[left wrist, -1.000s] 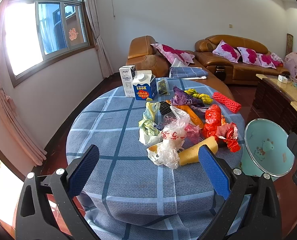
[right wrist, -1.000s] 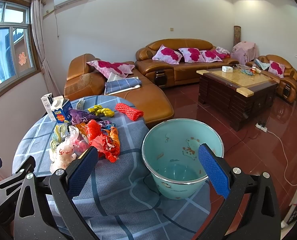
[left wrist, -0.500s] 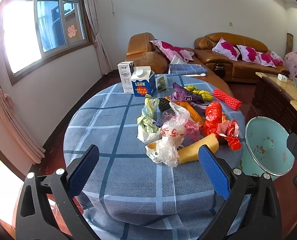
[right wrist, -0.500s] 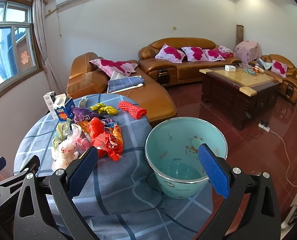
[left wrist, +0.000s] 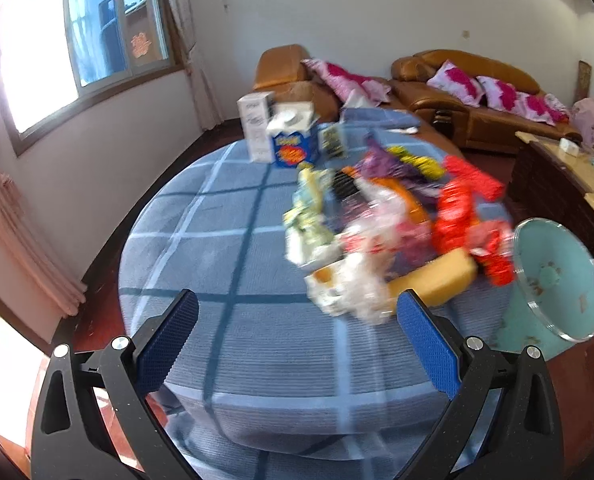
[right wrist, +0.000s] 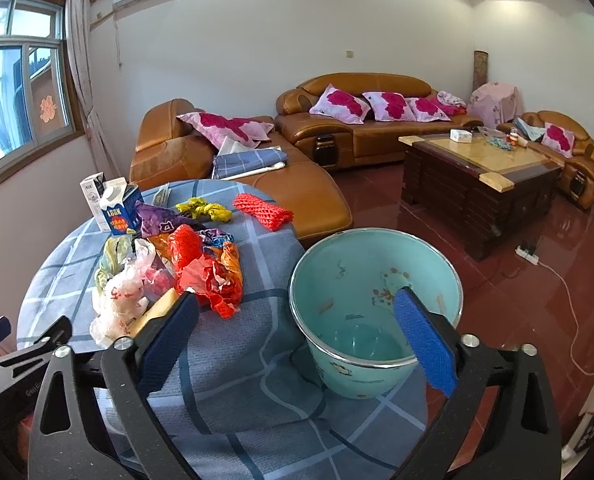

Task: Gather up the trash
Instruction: 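Grasp the clear plastic bag with the left gripper while the right grasps the red-orange bag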

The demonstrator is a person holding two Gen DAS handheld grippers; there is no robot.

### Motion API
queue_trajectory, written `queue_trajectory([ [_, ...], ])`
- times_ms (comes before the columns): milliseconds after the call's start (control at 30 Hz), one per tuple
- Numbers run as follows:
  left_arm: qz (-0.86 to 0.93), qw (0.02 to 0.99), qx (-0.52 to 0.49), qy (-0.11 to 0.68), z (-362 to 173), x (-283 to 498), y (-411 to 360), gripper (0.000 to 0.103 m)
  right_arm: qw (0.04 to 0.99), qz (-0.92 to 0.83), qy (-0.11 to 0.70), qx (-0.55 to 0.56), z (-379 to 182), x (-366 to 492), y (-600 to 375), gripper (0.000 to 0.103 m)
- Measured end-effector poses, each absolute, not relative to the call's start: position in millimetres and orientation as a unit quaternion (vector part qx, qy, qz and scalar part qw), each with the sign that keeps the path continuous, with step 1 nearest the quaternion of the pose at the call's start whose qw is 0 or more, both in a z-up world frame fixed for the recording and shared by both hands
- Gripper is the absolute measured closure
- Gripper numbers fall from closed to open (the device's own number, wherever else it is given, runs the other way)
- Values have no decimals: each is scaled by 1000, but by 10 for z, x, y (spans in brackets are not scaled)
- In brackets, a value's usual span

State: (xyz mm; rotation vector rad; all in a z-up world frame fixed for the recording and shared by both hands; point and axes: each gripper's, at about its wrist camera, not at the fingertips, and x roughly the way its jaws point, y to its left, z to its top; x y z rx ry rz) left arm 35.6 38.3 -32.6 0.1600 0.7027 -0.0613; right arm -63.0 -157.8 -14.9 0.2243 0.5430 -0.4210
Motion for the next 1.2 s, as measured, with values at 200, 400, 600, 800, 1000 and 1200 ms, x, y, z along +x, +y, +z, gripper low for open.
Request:
queue_trajectory([
  [200, -14, 925, 40, 378, -592, 612, 811, 6, 931, -180, 295, 116, -342, -426, -1609, 34],
  [400, -28, 919, 17, 393, -639, 792, 925, 8, 933, -146, 307, 115, -420, -170, -1564, 40],
  [600, -98, 917, 22, 386, -543, 902, 568, 8, 928, -116, 328, 131, -520, 99, -1568, 44],
  [800, -116, 902, 40, 414, -710, 1074, 243, 9, 925, -103, 344, 126, -660, 344, -1569, 54],
  [1000, -124, 886, 23, 447, -897, 1203, 258, 39, 912, -65, 370, 163, -856, 539, -1645, 83],
  [1200, -133, 886, 3, 444, -912, 1178, 320, 74, 925, -57, 341, 161, -728, 409, -1665, 97],
])
